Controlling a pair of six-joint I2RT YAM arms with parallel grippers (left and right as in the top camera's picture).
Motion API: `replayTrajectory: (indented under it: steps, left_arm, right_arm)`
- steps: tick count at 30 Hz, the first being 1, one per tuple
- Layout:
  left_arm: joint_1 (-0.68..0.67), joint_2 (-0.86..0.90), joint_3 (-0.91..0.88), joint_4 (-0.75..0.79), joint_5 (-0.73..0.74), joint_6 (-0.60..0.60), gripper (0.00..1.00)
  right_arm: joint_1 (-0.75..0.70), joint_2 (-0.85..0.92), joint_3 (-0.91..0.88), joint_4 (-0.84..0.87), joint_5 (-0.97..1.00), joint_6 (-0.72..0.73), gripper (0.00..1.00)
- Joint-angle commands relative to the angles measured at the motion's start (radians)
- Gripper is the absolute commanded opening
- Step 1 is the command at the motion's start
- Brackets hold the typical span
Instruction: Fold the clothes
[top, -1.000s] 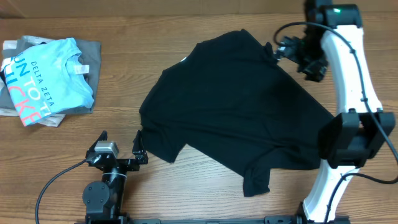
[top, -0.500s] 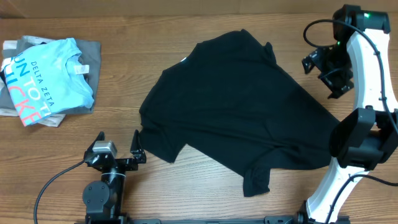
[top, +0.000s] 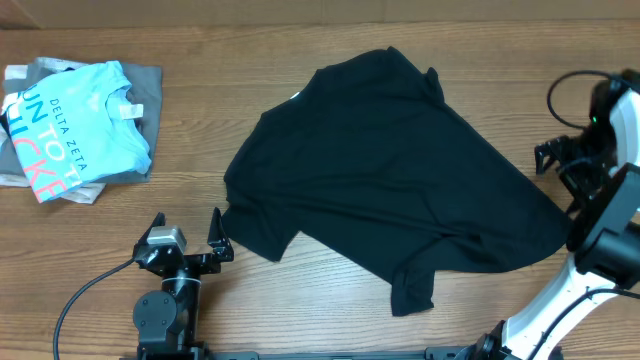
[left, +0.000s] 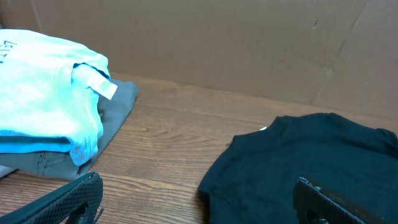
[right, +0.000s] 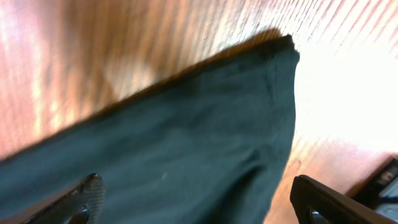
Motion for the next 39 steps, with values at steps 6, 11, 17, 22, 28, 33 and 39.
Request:
replayTrajectory:
  steps: [6, 11, 17, 22, 28, 33, 39]
  left_arm:
    - [-0.002, -0.01, -0.003, 0.001, -0.02, 0.054, 1.0]
    - [-0.002, -0.01, -0.003, 0.001, -0.024, 0.053, 1.0]
    - [-0.002, -0.01, -0.003, 0.001, -0.028, 0.054, 1.0]
    - [-0.002, -0.01, -0.003, 0.002, -0.045, 0.079, 1.0]
    - [-0.002, -0.01, -0.003, 0.002, -0.045, 0.107, 1.0]
    - [-0.002, -0.01, -0.003, 0.002, -0.045, 0.106, 1.0]
    - [-0.002, -0.01, -0.003, 0.002, -0.044, 0.106, 1.0]
  right_arm:
    - [-0.148, -0.113, -0.162, 0.078, 0.05, 0.014, 1.0]
    - [-0.166, -0.146, -0.164, 0.108, 0.126, -0.003, 1.0]
    - [-0.166, -0.143, -0.314, 0.337, 0.019, -0.151, 1.0]
    - [-0.168, -0.144, -0.43, 0.502, -0.05, -0.238, 1.0]
    - [-0.169, -0.144, -0.468, 0.565, -0.073, -0.276, 1.0]
    - [-0.17, -0.144, -0.468, 0.57, -0.073, -0.278, 0.94]
    - [-0.17, -0.144, -0.468, 0.588, -0.055, -0.277, 0.24]
